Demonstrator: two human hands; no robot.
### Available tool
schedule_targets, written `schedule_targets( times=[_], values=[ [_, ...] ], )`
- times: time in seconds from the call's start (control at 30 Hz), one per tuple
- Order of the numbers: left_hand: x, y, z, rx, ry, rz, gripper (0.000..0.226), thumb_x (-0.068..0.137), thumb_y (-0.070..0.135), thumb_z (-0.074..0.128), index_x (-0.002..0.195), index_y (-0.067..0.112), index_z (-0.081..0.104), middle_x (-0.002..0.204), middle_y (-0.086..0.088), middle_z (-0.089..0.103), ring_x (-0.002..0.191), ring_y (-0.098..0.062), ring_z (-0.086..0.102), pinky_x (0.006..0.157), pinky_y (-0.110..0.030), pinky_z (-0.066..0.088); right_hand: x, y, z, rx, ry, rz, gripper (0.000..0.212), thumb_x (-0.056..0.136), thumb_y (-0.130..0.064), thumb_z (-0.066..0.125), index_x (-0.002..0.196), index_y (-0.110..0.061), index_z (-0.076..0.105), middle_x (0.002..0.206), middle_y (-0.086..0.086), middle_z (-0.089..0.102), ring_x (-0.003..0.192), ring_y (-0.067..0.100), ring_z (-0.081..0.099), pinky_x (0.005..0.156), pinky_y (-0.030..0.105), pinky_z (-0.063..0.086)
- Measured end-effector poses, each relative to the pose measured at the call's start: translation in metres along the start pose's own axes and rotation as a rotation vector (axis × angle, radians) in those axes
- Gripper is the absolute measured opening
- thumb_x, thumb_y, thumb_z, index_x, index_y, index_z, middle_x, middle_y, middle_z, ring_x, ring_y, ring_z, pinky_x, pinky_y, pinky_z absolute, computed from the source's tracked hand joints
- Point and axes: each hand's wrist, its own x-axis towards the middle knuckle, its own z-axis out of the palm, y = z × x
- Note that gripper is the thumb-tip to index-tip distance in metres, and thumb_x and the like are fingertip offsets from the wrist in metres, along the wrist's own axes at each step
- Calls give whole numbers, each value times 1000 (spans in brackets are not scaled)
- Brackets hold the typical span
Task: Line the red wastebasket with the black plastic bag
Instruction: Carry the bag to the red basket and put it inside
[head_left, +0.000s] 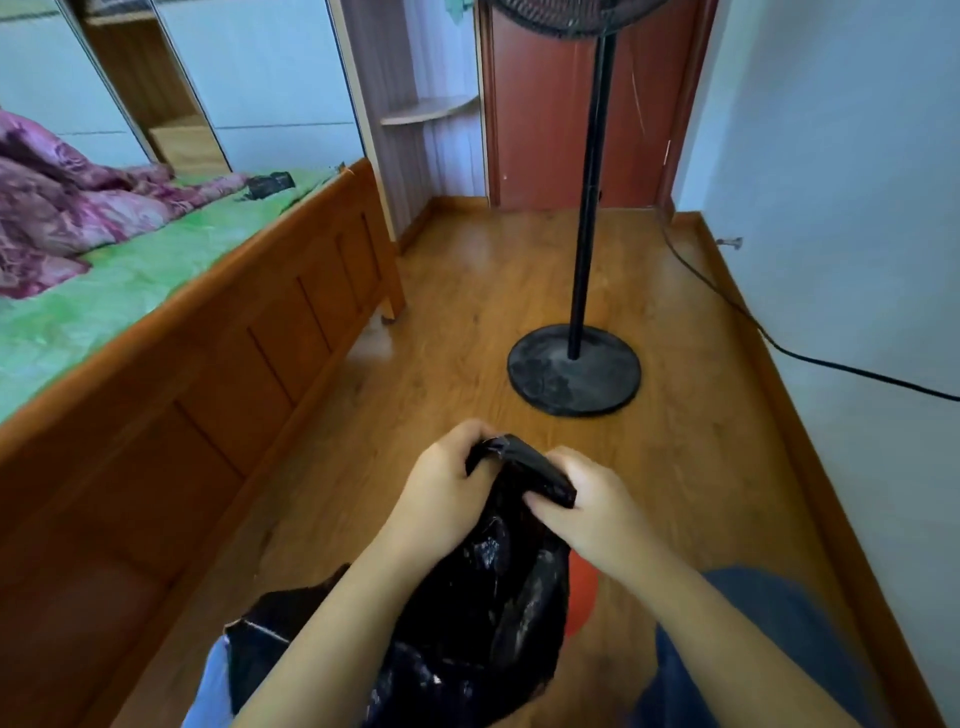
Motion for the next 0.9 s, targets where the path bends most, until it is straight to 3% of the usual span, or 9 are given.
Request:
schedule_targets(
  times=[0.17,0.3,0.43,0.53,0.6,0.67,0.73,0.9],
  values=[
    [29,-44,11,-8,-85,-46,13,80,17,64,74,24,55,67,11,58,60,6,52,53,-7,38,31,40,11,-31,80,63,31,79,-4,61,68,-30,51,69,-14,54,70,-12,52,58,4,37],
    [65,-88,24,97,-301,-180,20,73,30,71,83,19,58,72,7,61,62,1,56,50,-13,42,71,82,17,-54,15,119,31,80,-1,58,69,-30,54,74,-15,56,74,-11,51,59,3,37],
    [94,-133,43,134,-457,-269,13,78,28,64,86,33,56,79,15,62,70,4,58,53,-8,43,107,125,22,-88,-63,186,26,78,2,57,73,-24,59,78,-12,58,75,-4,53,61,3,37],
    [105,-162,65,54,-366,-358,3,83,26,61,83,24,58,77,8,62,65,-1,58,54,-16,44,122,154,22,-30,-9,292,22,79,-1,58,75,-22,61,77,-11,60,76,4,56,56,8,38],
    [108,-179,83,-8,-246,-422,6,83,21,61,78,21,58,70,5,59,56,2,54,47,-11,39,125,167,22,9,34,337,19,81,-4,59,77,-23,62,80,-12,61,79,5,57,59,10,38],
    [113,-193,98,-46,-165,-495,1,83,18,61,83,18,61,72,5,61,62,-3,57,45,-8,40,126,174,23,22,49,353,17,82,-9,60,81,-26,62,84,-15,60,81,1,56,61,11,39],
    [122,-202,110,-71,-134,-527,11,84,19,61,92,12,62,77,3,62,68,-9,58,51,-11,44,123,179,22,47,52,387,12,81,-18,62,89,-27,59,87,-17,59,83,0,55,63,12,40],
    [145,-202,132,-200,-53,-564,16,86,24,55,96,13,61,84,-2,67,74,-14,63,60,-26,49,112,186,24,187,-112,668,45,68,-44,73,101,-33,44,98,-14,56,87,3,55,63,21,44]
  ],
)
